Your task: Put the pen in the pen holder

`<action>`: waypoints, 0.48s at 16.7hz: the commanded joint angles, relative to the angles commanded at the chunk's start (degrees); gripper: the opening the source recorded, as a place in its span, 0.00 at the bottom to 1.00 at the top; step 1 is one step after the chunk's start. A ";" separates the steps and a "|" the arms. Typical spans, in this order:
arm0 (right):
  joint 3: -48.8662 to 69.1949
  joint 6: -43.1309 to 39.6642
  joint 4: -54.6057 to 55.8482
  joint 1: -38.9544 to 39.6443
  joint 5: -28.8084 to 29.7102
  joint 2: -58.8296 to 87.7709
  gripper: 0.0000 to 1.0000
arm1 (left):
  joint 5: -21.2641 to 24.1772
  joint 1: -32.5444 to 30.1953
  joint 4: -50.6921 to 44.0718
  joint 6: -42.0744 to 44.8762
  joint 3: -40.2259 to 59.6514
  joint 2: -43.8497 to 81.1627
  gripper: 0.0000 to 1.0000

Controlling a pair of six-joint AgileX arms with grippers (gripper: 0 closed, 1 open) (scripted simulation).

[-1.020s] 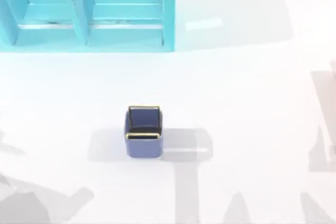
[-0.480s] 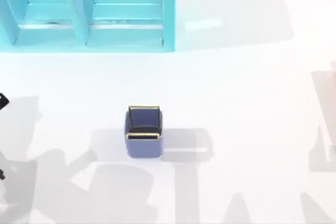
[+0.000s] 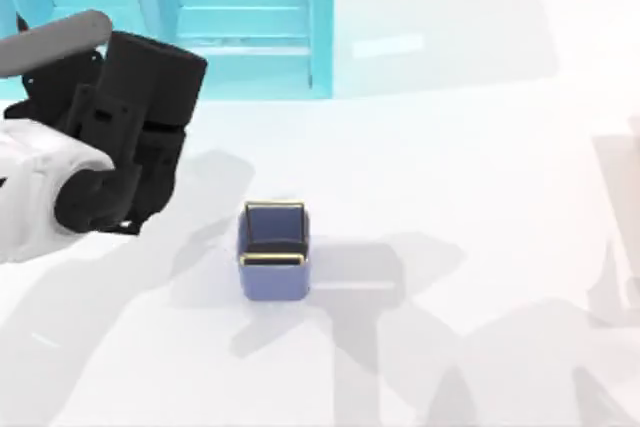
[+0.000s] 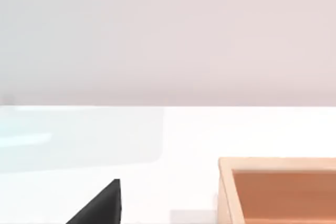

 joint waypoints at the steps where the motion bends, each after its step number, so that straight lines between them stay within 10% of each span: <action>1: 0.00 0.00 0.00 0.00 0.00 0.00 1.00 | -4.94 -3.99 2.98 0.77 1.30 1.17 0.00; 8: 0.00 0.00 0.00 0.00 0.00 0.00 1.00 | -30.32 -26.86 18.43 6.21 7.42 9.52 0.00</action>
